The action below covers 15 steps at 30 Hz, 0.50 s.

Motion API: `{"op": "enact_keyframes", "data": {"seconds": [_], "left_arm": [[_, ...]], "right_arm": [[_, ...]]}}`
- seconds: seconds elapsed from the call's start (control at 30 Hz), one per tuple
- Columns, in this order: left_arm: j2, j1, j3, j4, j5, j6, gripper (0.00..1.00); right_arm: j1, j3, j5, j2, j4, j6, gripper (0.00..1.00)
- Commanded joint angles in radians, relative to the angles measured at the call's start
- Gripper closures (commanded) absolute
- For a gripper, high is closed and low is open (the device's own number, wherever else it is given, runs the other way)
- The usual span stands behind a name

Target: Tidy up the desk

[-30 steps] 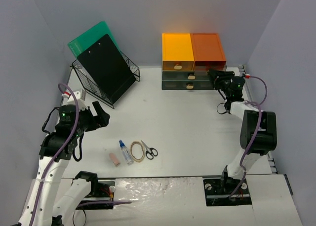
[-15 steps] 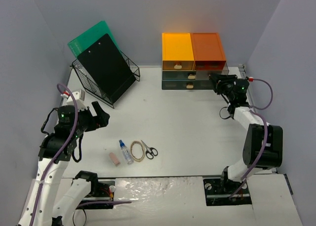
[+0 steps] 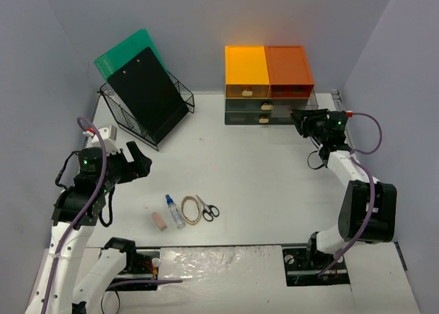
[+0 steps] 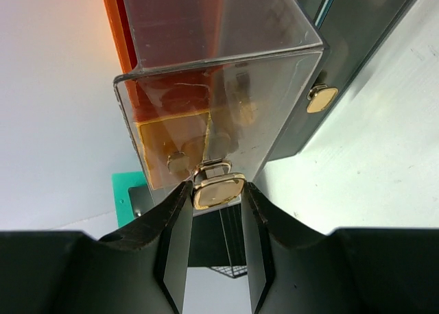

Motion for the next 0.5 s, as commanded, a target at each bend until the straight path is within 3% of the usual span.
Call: {"op": "enact_keyframes", "data": {"seconds": [0.0,0.23,0.4,0.47], "left_arm": [[0.000,-0.005,0.072,0.038,0.005,0.000,0.21],[-0.008,-0.005,0.076,0.028,0.000,0.000,0.21],[-0.019,-0.005,0.077,0.020,0.000,-0.002,0.21],[-0.026,-0.005,0.076,0.013,-0.003,0.000,0.21]], "right_arm": [[0.008,0.048,-0.047,-0.025,-0.106,-0.066,0.87],[0.008,0.079,-0.071,-0.014,-0.163,-0.090,0.62],[0.008,0.088,-0.049,-0.054,-0.221,-0.122,0.31],[0.008,0.091,-0.042,-0.070,-0.254,-0.132,0.27]]}}
